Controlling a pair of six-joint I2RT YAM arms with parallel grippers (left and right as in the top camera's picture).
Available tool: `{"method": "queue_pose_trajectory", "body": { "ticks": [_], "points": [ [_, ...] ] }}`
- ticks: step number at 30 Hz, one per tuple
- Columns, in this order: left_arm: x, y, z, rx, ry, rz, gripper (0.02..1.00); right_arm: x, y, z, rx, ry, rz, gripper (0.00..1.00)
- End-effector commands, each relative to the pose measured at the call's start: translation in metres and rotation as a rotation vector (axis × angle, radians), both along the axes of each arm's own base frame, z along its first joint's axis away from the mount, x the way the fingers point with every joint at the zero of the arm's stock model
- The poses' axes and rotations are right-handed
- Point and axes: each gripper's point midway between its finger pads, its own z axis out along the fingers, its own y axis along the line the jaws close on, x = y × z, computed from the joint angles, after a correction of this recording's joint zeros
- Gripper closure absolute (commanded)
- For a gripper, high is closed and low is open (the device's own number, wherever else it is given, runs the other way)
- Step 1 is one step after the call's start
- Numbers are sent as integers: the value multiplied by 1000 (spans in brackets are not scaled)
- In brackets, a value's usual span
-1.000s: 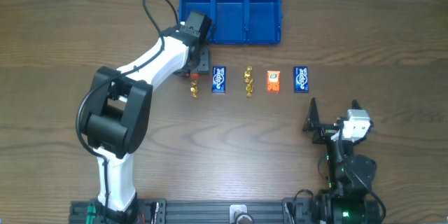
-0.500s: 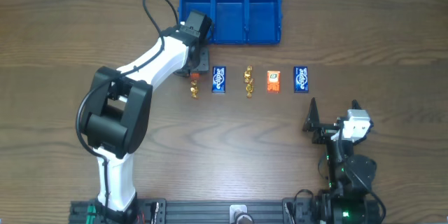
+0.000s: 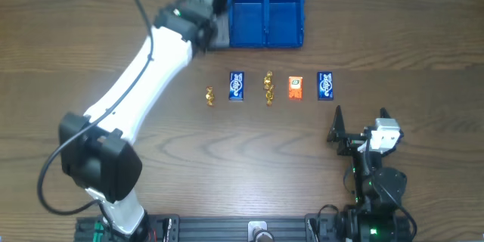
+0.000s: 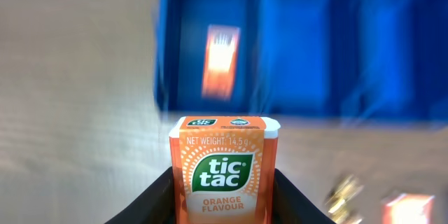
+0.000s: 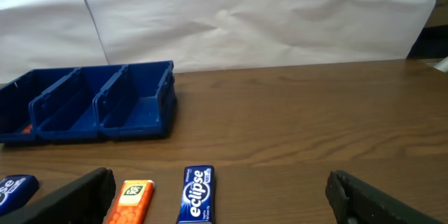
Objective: Sort Candies Into Trays
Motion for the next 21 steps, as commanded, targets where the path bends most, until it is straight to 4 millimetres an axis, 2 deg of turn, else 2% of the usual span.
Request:
{"method": "queue_pose_trajectory", "body": {
  "ticks": [1, 5, 11, 16, 21],
  "points": [
    [41, 5, 56, 21, -162, 35, 704, 0, 2, -2, -10, 3, 6, 1],
    [69, 5, 42, 14, -153, 44, 698, 0, 2, -2, -10, 3, 6, 1],
    [95, 8, -11, 9, -66, 42, 702, 0, 2, -2, -10, 3, 6, 1],
    [100, 12, -41, 18, -17, 46, 689, 0, 2, -2, -10, 3, 6, 1],
    [102, 11, -45, 20, -13, 47, 678, 0, 2, -2, -10, 3, 6, 1]
  ]
}}
